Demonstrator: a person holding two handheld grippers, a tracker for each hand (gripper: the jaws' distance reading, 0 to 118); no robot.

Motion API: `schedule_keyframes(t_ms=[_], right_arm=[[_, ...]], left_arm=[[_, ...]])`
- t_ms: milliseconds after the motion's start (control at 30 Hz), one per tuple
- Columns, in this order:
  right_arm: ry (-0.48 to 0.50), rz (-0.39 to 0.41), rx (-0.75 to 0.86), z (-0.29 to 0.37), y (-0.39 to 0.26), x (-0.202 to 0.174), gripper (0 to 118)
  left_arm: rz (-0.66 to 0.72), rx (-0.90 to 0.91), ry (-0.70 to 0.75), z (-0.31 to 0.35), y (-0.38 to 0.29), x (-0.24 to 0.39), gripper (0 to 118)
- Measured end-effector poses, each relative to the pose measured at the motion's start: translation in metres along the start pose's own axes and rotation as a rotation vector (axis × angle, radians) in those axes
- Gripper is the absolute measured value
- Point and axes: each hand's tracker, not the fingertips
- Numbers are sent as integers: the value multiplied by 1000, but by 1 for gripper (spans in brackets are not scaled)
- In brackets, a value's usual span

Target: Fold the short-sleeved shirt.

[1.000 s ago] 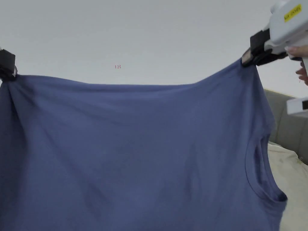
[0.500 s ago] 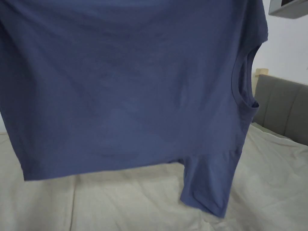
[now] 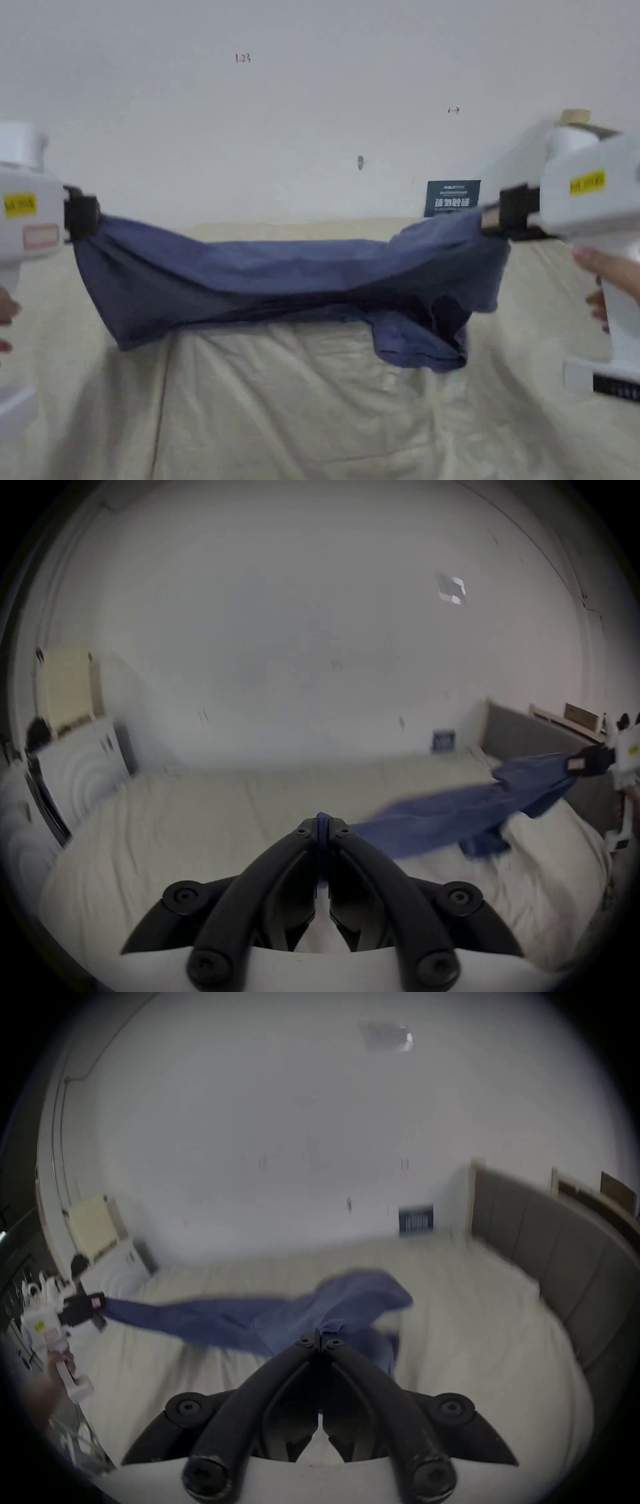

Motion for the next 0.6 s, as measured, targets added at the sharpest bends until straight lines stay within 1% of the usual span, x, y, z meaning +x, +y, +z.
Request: schedule_keyframes(t_ms=[33,67,100,133,167,200,233,267,300,333,467,500,600], right_arm=[[-16,43,-48,-8,-37,3,0],[-11,57,-71,-13,-75,7,0],[6,30,-102,-10,-107,10,0],[46,-17,-117,-5,-134,13,0],[65,-58,-144,2,-159,14,0],[61,-40,-160,14,-176,14,0],[66,-20,-153,27,-187,15,0],[53,27,-137,44,-196,17,0],[51,33,-121,63,-200,20,0],[71,33,-115,80,-202,23,0],[98,48,-67,155,-205,30,0],[99,55,-47,172,-207,32,0],[135,11,-24,214,-212,40,0]], left_arm=[[-5,-51,-1,0,-31,5,4],[15,-50,1,4,-65,9,4],[30,-63,2,13,-93,11,4],[82,-91,-27,21,-115,10,4],[89,-106,-56,29,-136,10,4],[93,-144,-21,41,-153,9,4],[120,-134,-9,54,-167,5,4],[160,-142,-9,68,-177,-1,4],[200,-139,0,83,-182,-8,4],[206,-126,7,97,-185,-14,4],[159,-79,37,167,-178,-20,4],[168,-57,34,184,-178,-23,4],[185,-66,24,219,-180,-28,4]])
